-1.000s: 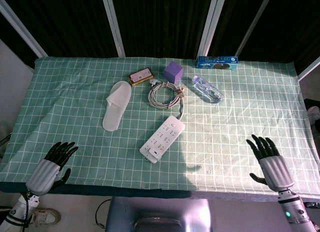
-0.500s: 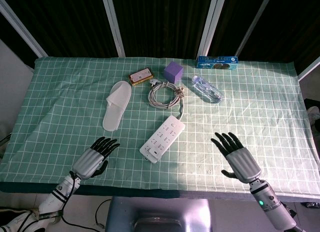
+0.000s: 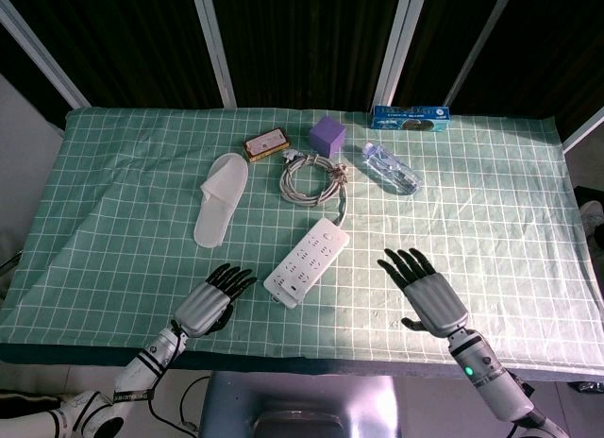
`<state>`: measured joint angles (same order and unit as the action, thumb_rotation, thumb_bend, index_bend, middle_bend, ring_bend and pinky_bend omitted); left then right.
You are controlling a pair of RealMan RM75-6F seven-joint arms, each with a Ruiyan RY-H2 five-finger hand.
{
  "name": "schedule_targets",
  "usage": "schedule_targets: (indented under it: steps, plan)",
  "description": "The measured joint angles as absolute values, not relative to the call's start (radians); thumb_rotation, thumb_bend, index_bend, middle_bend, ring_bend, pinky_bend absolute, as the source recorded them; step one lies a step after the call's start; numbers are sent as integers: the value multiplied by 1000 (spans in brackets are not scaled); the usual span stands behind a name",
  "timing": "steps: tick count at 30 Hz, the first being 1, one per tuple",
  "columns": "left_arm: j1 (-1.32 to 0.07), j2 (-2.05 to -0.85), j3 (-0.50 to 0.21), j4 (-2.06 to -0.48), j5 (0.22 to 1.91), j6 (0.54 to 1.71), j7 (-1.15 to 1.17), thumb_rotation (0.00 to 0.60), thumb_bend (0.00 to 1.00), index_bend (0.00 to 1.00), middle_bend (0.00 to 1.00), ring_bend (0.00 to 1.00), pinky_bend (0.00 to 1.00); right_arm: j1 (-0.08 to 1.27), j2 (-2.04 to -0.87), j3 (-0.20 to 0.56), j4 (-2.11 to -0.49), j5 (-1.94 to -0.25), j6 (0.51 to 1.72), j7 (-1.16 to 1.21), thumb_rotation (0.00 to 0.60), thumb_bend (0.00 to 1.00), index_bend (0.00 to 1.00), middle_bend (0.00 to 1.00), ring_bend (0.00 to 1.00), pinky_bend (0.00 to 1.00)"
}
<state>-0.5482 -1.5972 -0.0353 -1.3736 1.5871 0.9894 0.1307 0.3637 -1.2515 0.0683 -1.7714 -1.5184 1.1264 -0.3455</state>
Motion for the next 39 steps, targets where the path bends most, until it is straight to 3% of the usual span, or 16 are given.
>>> schedule_targets:
  steps: [10, 39]
  plan:
    - [-575, -1686, -24, -1311, 1558, 970, 184, 600, 710, 0, 17, 0, 36, 376, -1255, 53, -1773, -1490, 1115, -363, 600, 135, 0, 0, 0, 0]
    - [-627, -1800, -21, -1198, 1537, 972, 176, 600, 715, 0, 0, 0, 32, 391, -1233, 36, -1775, -1433, 1107, -372, 600, 136, 0, 0, 0, 0]
